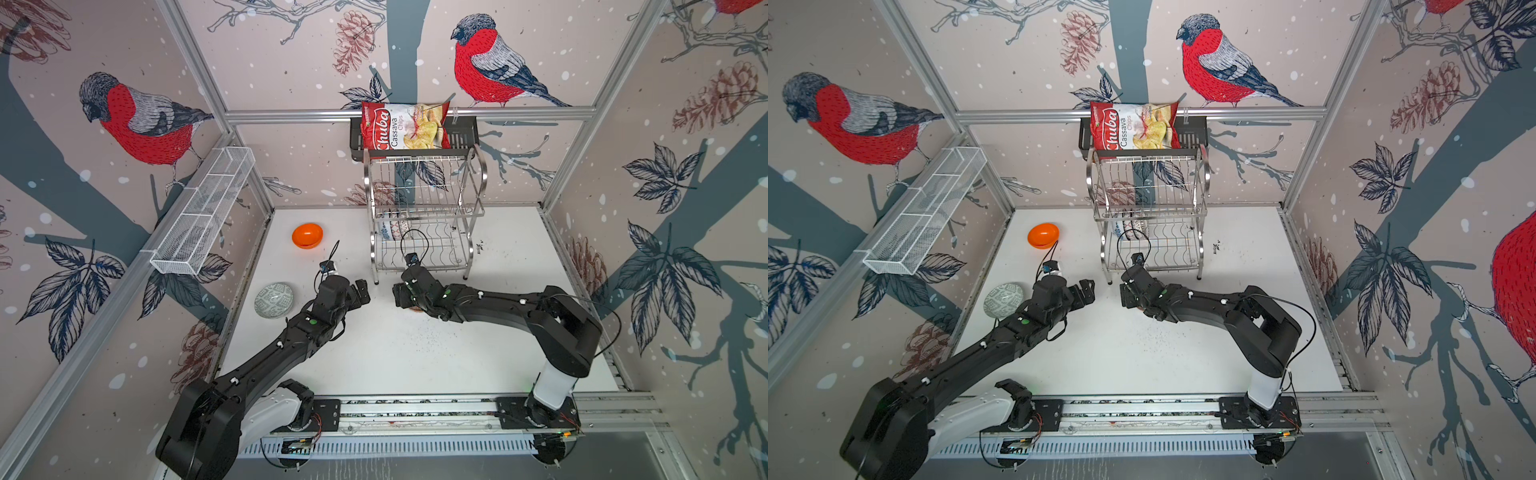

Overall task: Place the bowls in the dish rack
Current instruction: 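Close the right gripper on the orange-patterned bowl's rim, then lift the orange-patterned bowl with the right gripper and tilt it on edge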

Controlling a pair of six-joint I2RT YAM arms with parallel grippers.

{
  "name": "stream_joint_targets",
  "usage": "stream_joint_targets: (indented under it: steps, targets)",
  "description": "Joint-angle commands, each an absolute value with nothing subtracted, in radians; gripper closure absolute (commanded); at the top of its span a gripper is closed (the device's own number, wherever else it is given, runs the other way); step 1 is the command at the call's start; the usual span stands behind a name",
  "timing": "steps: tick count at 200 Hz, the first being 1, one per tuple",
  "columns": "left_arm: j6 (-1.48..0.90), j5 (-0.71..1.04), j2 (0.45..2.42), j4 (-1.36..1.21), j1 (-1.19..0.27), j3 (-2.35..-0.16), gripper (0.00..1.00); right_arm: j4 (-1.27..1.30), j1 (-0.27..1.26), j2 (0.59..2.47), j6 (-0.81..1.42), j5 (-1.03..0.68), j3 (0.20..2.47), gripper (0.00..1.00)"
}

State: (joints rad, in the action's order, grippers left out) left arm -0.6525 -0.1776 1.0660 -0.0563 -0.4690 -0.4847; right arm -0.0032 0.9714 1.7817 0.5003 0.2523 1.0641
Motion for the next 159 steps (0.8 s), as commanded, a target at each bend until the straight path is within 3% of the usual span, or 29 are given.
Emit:
stream_joint_targets:
  steps: [1,59,159]
  targets:
    - [-0.615,-0.109,1.059,-0.189,-0.460,-0.457,0.02,-0.053,0.979,1.809,0.483,0.286,1.091,0.35]
    - [-0.588,-0.100,1.052,-0.205,-0.460,-0.433,0.02,-0.124,0.986,1.894,0.468,0.311,1.169,0.58]
    - [-0.581,-0.097,1.060,-0.239,-0.460,-0.413,0.02,-0.102,0.984,1.880,0.471,0.300,1.123,0.83]
